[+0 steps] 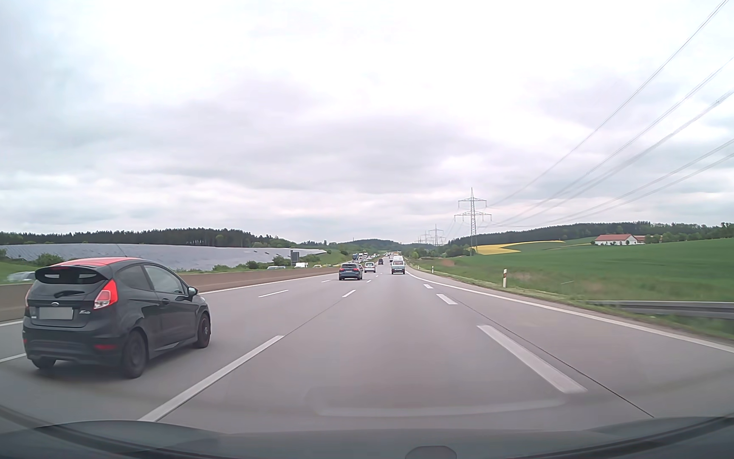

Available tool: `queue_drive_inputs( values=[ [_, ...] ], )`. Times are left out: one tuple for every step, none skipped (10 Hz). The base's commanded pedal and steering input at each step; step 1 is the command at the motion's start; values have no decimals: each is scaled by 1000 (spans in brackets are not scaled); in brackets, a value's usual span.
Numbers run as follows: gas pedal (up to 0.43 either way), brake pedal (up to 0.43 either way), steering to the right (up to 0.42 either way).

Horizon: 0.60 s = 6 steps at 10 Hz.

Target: Follow the waypoints while adhering to traffic rules and regulations

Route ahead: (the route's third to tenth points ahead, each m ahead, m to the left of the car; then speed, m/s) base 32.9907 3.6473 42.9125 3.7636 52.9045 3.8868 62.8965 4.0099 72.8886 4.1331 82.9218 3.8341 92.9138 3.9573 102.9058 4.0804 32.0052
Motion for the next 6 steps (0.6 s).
queue_drive_inputs(
  values=[
    [150,0,-2],
    [157,0,-2],
    [157,0,-3],
    [169,0,-3],
    [177,0,-2],
    [189,0,-2]
  ],
)
